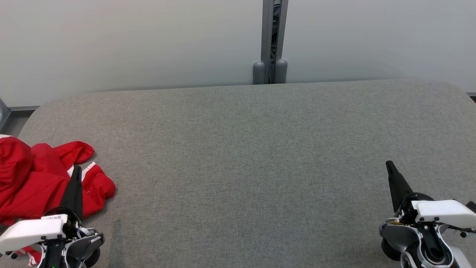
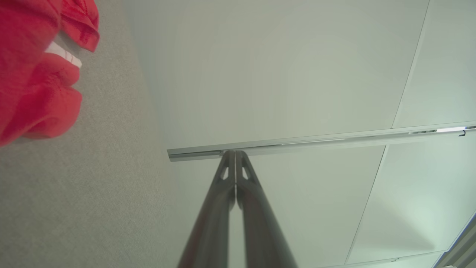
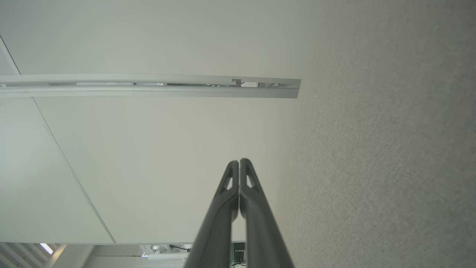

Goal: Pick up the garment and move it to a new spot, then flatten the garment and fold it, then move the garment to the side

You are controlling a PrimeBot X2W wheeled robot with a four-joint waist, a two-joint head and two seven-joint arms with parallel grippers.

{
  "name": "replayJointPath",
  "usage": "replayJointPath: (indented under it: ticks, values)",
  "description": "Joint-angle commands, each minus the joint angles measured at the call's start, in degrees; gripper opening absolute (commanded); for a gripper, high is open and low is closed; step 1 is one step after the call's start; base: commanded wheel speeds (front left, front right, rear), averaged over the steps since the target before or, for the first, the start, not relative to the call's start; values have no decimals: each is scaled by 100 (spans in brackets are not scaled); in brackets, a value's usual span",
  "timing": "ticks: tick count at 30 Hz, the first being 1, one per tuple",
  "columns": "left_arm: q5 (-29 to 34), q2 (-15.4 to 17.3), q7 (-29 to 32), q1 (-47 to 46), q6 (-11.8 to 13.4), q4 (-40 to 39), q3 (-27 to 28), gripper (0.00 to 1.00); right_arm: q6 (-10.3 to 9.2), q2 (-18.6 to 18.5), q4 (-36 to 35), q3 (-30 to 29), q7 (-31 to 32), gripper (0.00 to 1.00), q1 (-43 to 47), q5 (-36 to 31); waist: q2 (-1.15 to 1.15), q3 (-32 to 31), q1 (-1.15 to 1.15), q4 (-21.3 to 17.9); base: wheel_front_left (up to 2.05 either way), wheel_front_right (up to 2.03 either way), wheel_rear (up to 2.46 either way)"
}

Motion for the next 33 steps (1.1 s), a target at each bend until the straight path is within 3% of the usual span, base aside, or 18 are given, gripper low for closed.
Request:
replayJointPath:
  ticks: [1,33]
  values:
    - [25,5,25,-99,10,3,34,0,44,-22,17,-13,12,0,-23,-28,0,0,0,0,0,0,0]
    - [76,-32,63,-104,14,2,86,0,45,-12,18,-28,22,0,-23,-35,0,0,0,0,0,0,0]
